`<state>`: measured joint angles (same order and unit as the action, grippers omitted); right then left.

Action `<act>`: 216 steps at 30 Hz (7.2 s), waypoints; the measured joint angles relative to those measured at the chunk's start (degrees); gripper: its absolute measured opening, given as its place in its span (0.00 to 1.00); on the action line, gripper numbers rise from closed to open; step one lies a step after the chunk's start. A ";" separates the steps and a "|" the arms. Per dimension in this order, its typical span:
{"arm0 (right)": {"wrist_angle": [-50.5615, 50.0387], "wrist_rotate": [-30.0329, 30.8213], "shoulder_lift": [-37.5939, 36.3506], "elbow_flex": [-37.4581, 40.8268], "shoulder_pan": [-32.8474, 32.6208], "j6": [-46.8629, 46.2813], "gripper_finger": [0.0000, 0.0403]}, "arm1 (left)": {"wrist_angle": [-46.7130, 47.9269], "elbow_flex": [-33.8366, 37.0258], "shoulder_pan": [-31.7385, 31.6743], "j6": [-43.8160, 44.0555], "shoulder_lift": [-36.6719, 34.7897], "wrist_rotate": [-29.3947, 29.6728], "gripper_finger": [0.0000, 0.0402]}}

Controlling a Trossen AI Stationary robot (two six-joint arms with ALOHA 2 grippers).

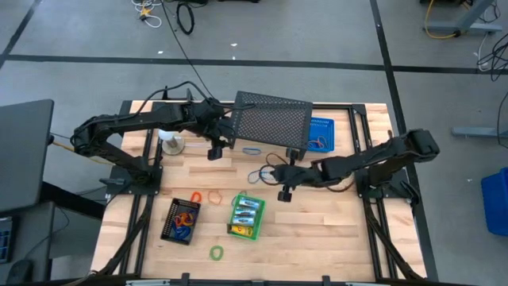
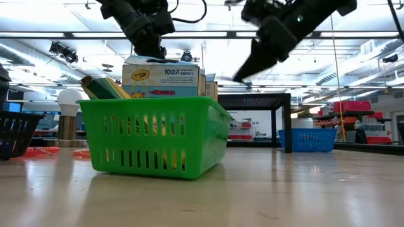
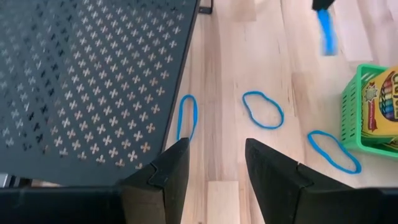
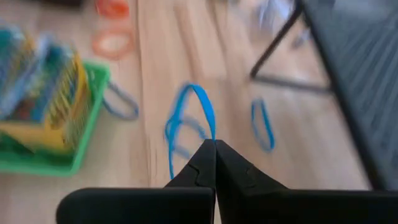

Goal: Pick & Place Office Desk Supplies
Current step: Put the blue rubberband into the blue bin, then put the orange rubberband into the blue bin

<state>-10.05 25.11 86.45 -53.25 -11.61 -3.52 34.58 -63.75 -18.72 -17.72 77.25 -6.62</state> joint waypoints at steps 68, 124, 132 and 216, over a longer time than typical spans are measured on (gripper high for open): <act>-7.11 25.71 -30.70 26.59 27.99 -10.00 0.00 | -27.49 0.00 2.06 -6.44 2.34 -15.88 0.41; 3.38 -0.36 -32.10 26.59 29.26 -0.45 0.48 | -26.22 0.00 -2.39 -5.15 2.27 -14.23 0.41; 11.22 -5.37 -34.16 26.53 18.72 7.98 0.48 | -23.57 0.00 -3.80 -1.82 2.27 -4.77 0.41; 9.39 -11.45 -33.95 26.53 0.19 11.71 0.48 | 4.56 9.40 27.78 20.21 24.26 10.47 0.01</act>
<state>-0.66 13.67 52.49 -26.72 -11.42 8.19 39.14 -54.35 9.06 2.49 101.52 3.85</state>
